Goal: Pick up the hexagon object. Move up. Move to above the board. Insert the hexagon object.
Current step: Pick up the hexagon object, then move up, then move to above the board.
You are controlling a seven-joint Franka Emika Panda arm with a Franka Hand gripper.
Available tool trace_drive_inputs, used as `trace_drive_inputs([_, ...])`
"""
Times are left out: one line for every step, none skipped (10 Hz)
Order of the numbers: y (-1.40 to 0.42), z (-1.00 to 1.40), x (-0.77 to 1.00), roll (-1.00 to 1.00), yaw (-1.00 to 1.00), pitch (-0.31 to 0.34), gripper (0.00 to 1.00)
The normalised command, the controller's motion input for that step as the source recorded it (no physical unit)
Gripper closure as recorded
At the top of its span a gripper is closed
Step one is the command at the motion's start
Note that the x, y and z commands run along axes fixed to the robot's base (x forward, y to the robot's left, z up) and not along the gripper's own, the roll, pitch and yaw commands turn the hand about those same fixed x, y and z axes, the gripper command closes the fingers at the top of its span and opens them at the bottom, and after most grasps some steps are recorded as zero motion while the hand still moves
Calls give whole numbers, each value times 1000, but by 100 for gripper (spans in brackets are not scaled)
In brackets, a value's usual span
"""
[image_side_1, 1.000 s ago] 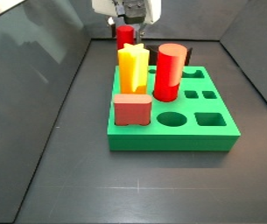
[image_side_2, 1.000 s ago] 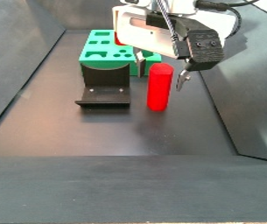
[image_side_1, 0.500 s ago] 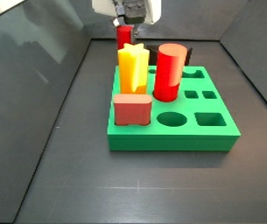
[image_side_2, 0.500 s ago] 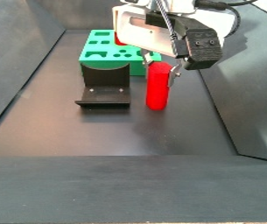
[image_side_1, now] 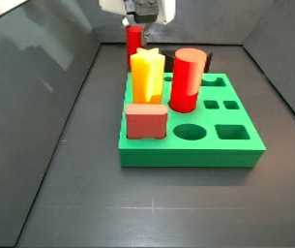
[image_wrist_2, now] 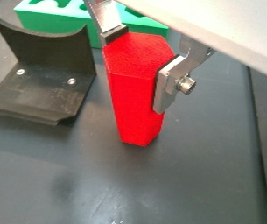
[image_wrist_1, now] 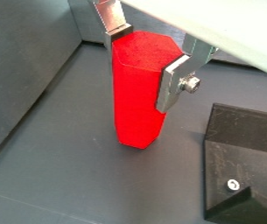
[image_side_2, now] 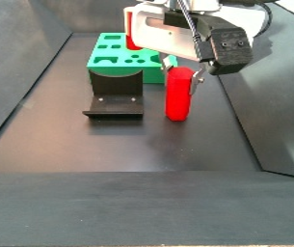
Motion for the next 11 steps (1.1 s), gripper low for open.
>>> trace_drive_inputs([0, 0, 0, 0, 0, 0, 100])
trace_drive_inputs([0, 833, 0, 0, 0, 0, 100])
trace_drive_inputs([-12, 834, 15, 0, 0, -3, 100])
trace_drive_inputs([-9, 747, -8, 5, -3, 20, 100])
trace_drive_inputs([2, 571, -16, 21, -8, 30, 100])
trace_drive_inputs([7, 418, -17, 35, -12, 34, 100])
trace_drive_inputs([8, 256, -16, 48, -14, 39, 100])
trace_drive_inputs([37, 1000, -91, 68, 126, -32, 100])
trace_drive_inputs([37, 1000, -93, 74, 122, -21, 100])
trace_drive_inputs([33, 1000, -94, 83, 97, -12, 100])
trace_drive_inputs([29, 1000, -92, 101, 67, 2, 100])
